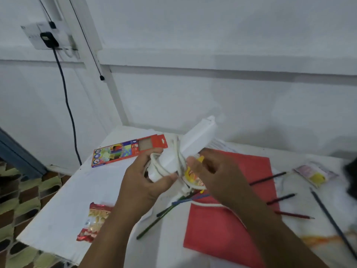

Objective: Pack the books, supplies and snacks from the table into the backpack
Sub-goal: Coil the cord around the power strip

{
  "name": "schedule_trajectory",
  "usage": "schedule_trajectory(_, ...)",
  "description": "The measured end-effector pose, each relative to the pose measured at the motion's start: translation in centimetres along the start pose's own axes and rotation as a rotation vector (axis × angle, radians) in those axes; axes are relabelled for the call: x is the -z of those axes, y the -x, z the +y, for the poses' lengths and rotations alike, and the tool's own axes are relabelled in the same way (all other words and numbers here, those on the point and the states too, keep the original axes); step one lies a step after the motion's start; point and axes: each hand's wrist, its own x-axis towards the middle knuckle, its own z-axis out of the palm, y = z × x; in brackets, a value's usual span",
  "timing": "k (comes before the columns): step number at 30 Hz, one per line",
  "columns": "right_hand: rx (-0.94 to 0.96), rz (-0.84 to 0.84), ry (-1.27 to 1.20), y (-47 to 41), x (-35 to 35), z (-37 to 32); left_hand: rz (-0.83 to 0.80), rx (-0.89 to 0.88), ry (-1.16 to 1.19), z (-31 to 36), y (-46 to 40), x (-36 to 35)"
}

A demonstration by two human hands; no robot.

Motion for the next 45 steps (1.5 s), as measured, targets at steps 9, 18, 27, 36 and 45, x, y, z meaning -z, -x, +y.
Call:
schedule_trajectory(9,-0.046,0.058,-0.139,0.7,-2.8,-1.8,-0.359,-0.105,-0.039,-0.3,-2.6,2.7)
schedule_trajectory(18,-0.040,0.146,-0.093,1.1,-5.8,-3.6,-0.506,-0.171,-0.150,-0.7,-4.6,5.3)
schedule_trajectory(27,-0.107,0.063,0.033,1.9,-4.9,-4.1,-0.383,-0.003,0.370,-0.2,-4.6,3.5)
schedule_trajectory(36,0.150,-0.009,0.402,2.0,-1.3,-4.7,-0.089,0.114,0.143,-2.5,-5.4,4.5)
schedule_trajectory(45,0.319,0.362,0.252,-1.7,-0.1,-3.8,-0.401,-0.032,0.070,-2.4,-3.6,6.0)
